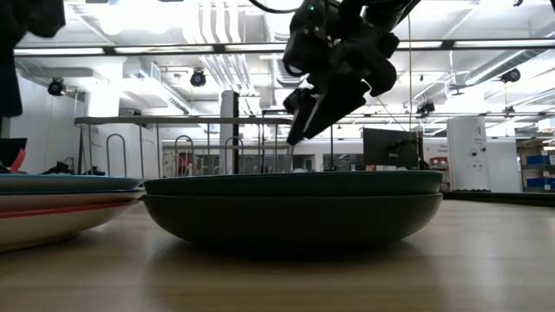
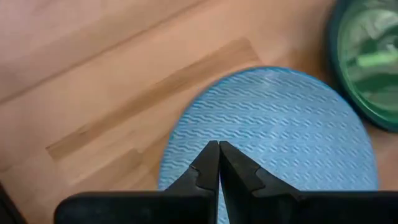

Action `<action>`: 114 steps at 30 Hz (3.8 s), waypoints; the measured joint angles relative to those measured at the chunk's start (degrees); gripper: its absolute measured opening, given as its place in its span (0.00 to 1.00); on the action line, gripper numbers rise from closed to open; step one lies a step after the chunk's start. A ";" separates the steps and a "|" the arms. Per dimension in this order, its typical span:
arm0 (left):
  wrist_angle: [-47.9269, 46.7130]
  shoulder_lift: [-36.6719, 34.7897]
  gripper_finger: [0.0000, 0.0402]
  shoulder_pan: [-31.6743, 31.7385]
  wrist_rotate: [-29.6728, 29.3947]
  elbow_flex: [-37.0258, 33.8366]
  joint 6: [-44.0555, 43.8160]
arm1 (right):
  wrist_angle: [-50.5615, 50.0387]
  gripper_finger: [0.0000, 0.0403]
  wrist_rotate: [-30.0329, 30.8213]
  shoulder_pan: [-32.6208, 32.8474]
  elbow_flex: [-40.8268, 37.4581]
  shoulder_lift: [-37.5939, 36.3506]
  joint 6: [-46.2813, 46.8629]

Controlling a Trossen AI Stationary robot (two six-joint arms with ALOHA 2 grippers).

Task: Sort dishes
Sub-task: Put the light blue patterned plate into the dish rack

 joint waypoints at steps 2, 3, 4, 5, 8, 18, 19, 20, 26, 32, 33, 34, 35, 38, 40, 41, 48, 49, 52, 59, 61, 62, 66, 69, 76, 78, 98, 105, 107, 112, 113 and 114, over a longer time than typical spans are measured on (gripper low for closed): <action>-0.02 -0.74 0.00 0.94 0.78 -0.76 -1.26 | -0.65 0.52 -0.02 -0.14 0.00 0.00 1.17; 0.02 -0.98 0.00 1.39 1.21 -0.94 -1.80 | -0.73 0.51 -0.02 -0.16 0.00 0.00 1.70; -0.06 -1.07 0.00 1.93 1.82 -1.03 -2.35 | -0.68 0.51 -0.04 -0.13 0.00 0.00 2.17; -0.11 -1.08 0.00 2.38 2.28 -1.07 -2.64 | -0.68 0.51 -0.04 -0.13 0.00 -0.02 2.53; -0.93 -0.69 0.00 3.87 5.58 -1.09 -2.73 | -0.65 0.51 -0.03 -0.13 0.00 -0.04 3.52; -4.12 2.88 0.08 6.37 15.11 -1.11 -4.04 | -0.07 0.54 -0.04 -0.17 0.00 -0.07 5.87; -4.15 3.10 0.10 6.45 15.57 -1.11 -4.07 | 0.03 0.54 -0.04 -0.18 0.00 -0.07 5.87; -4.25 3.26 0.12 6.45 15.68 -1.11 -4.36 | 0.29 0.54 -0.04 -0.18 0.00 -0.07 5.95; -6.51 7.14 0.20 6.38 8.98 -1.11 -14.01 | 2.20 0.54 -0.07 -0.18 0.00 -0.09 8.94; -7.19 8.90 0.25 7.76 17.73 0.44 -9.59 | 2.79 0.55 -0.07 -0.16 0.00 -0.03 10.72; -7.17 9.24 0.26 7.76 16.28 0.81 -9.56 | 3.09 0.56 -0.07 -0.16 0.00 -0.02 10.72; -6.92 9.49 0.26 7.81 14.86 1.21 -9.24 | 3.31 0.56 -0.07 -0.16 0.00 0.00 10.72; -6.80 9.70 0.26 7.81 13.88 1.54 -8.63 | 3.57 0.56 -0.07 -0.16 0.00 0.00 10.72; -6.90 10.02 0.26 8.03 13.66 1.82 -7.75 | 4.08 0.56 -0.08 -0.16 0.00 0.02 10.74; -6.89 10.02 0.26 8.03 13.66 1.91 -7.93 | 4.04 0.56 -0.09 -0.16 0.00 0.02 10.78; -6.91 10.02 0.26 8.07 13.66 1.91 -7.96 | 4.03 0.56 -0.09 -0.16 0.00 0.04 10.78; -6.58 10.02 0.26 8.07 13.55 1.53 -6.73 | 3.97 0.56 -0.09 -0.16 0.00 0.09 10.77; -6.56 10.12 0.26 8.07 13.32 1.50 -6.23 | 3.95 0.57 -0.09 -0.16 0.00 0.09 10.68; -5.93 10.67 0.26 8.07 13.00 0.86 -5.30 | 3.95 0.58 -0.09 -0.16 0.00 0.11 10.46; -0.74 12.21 0.26 8.07 13.63 0.68 5.40 | 3.93 0.57 -0.11 -0.16 0.00 0.11 10.26; -0.67 12.38 0.26 8.07 14.33 0.70 8.39 | 3.93 0.58 -0.11 -0.16 0.00 0.11 10.27; -0.76 12.38 0.26 8.12 15.44 0.63 9.30 | 3.93 0.58 -0.11 -0.16 0.00 0.12 10.26; -2.48 12.36 0.26 8.27 19.47 0.31 10.04 | 3.92 0.60 -0.10 -0.16 0.00 0.13 10.28; -2.14 12.29 0.26 8.29 19.47 0.29 10.61 | 3.95 0.60 -0.09 -0.16 0.02 0.13 10.32; -2.19 12.29 0.26 8.29 17.58 -0.04 9.94 | 4.02 0.59 -0.11 -0.16 0.02 0.13 11.33; -2.16 12.29 0.26 8.29 17.57 -0.13 9.86 | 4.01 0.60 -0.11 -0.16 0.02 0.13 11.33; 6.04 12.21 0.26 8.27 16.75 -4.03 11.39 | 4.07 0.62 -0.09 -0.13 0.02 0.17 11.27; 6.03 12.34 0.23 8.27 17.00 -3.77 13.11 | 4.13 0.64 -0.09 -0.13 0.02 0.17 10.39; 5.63 12.43 0.19 8.27 17.06 -3.68 13.97 | 4.15 0.64 -0.09 -0.13 0.02 0.17 10.31; 2.82 12.28 0.07 8.27 17.46 -3.65 14.08 | 4.18 0.62 -0.09 -0.13 0.02 0.17 10.20; 2.70 12.18 0.05 8.27 17.85 -3.69 14.08 | 4.17 0.62 -0.09 -0.13 0.02 0.17 10.19; 2.74 12.09 0.03 8.27 18.33 -3.69 14.08 | 4.19 0.62 -0.09 -0.15 0.02 0.17 10.19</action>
